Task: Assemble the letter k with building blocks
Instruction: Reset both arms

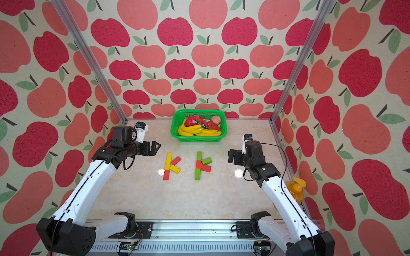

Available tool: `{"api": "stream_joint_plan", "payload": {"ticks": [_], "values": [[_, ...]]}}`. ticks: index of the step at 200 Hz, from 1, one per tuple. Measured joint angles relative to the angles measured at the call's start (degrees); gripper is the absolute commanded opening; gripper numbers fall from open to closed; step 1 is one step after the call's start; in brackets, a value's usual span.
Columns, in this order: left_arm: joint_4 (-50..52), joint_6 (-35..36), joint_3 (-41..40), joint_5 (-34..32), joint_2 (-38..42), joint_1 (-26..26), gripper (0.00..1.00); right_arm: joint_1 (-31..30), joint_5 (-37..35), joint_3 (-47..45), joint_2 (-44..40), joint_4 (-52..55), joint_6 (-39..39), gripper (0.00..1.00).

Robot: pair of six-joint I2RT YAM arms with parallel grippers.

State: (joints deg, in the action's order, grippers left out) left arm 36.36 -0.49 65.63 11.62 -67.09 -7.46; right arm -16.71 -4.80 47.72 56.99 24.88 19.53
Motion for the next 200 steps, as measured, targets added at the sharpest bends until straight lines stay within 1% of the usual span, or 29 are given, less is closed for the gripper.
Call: {"api": "stream_joint_plan", "payload": {"ticks": [17, 30, 58, 80, 98, 124, 145, 155, 172, 180, 200], "values": [[-1.57, -0.52, -2.97, -4.04, -1.31, 3.80, 0.98, 6.25, -0.79, -1.68, 1.05, -1.66, -0.98, 0.99], [-3.43, -1.20, -5.60, -6.54, -3.41, 5.01, 0.98, 9.31, -0.74, -2.64, 3.10, -5.11, -3.54, 0.99], [-7.65, -3.30, -9.53, -12.72, -9.27, 4.85, 0.98, 10.49, -3.80, -5.64, 9.53, -14.62, -8.41, 0.99], [-16.28, -4.76, -15.74, -18.71, -10.78, 5.11, 0.98, 12.37, -5.99, -10.80, 12.74, -23.45, -9.46, 0.99], [-22.32, -5.64, -19.56, -20.85, -12.15, 6.08, 0.98, 14.53, -6.29, -16.09, 13.03, -30.51, -9.38, 0.99], [-30.32, -5.33, -20.28, -22.21, -17.42, 6.67, 0.98, 16.96, -5.33, -19.58, 13.79, -37.38, -9.62, 0.99], [-39.04, -3.32, -22.47, -22.27, -20.13, 6.71, 0.98, 17.94, -3.39, -19.63, 16.15, -42.97, -11.41, 0.99], [-42.97, -2.95, -24.20, -20.94, -20.94, 7.15, 0.98, 18.40, -2.27, -20.17, 18.14, -47.12, -12.07, 0.99], [-50.29, -1.92, -27.52, -17.14, -22.34, 8.35, 0.98, 19.58, 0.46, -21.88, 21.77, -53.46, -12.61, 0.99], [-53.07, -1.03, -28.96, -15.10, -22.67, 8.61, 0.98, 20.24, 2.49, -21.97, 23.19, -53.92, -13.16, 0.99], [-63.56, 2.73, -35.23, -7.32, -22.05, 8.09, 0.98, 21.22, 8.74, -21.97, 24.79, -54.80, -15.26, 0.99]]}}
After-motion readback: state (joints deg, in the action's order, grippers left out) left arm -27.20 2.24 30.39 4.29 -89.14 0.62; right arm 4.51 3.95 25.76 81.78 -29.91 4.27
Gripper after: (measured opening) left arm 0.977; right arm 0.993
